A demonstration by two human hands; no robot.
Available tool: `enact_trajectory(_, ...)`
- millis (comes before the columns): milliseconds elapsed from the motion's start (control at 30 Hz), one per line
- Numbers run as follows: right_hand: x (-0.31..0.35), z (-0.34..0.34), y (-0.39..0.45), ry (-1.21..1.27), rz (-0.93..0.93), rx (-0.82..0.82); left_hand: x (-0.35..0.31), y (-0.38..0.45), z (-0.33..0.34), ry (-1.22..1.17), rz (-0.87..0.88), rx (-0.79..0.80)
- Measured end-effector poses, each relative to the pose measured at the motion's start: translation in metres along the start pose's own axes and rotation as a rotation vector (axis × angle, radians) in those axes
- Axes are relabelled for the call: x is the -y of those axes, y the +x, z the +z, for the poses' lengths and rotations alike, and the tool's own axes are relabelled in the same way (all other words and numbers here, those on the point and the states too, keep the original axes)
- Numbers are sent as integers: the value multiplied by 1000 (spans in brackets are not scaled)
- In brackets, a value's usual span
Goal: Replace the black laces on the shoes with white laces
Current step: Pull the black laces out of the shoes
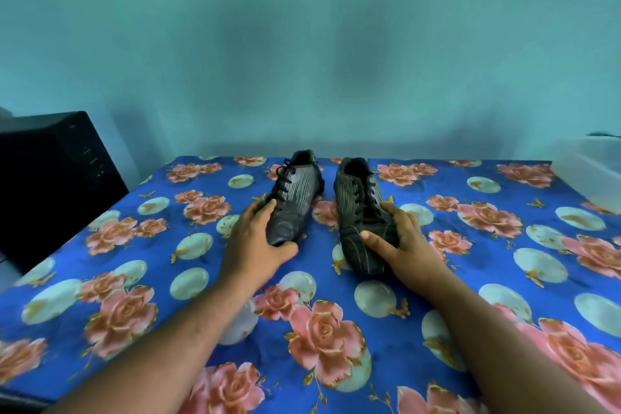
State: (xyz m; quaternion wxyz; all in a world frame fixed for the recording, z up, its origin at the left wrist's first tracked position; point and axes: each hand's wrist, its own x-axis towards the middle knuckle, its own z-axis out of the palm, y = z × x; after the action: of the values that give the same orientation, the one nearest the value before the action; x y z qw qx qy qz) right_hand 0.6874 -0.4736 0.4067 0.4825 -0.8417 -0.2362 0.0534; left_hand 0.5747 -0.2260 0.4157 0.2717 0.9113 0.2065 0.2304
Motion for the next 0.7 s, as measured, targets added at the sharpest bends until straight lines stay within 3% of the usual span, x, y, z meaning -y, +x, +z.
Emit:
enact_trajectory(233, 2, 0, -1, -3, 3, 0, 35, 20, -23, 85, -80, -94)
enact_trajectory(333, 4, 1, -2, 7, -8, 1, 51, 31, -32, 85, -97, -53)
enact_trajectory(433, 3, 1, -1, 10, -15, -4, 58, 38, -38, 127, -89, 22)
enact_trajectory(533, 4, 0, -1, 29, -11, 0, 49, 34, -31, 294, 11, -71)
enact_trajectory(600, 5, 0, 0, 112, 11, -6, 28, 26, -20, 210, 142, -130)
enact_trajectory(700, 4, -2, 2, 312, 60, -24, -14, 14, 9, -97, 148, 39)
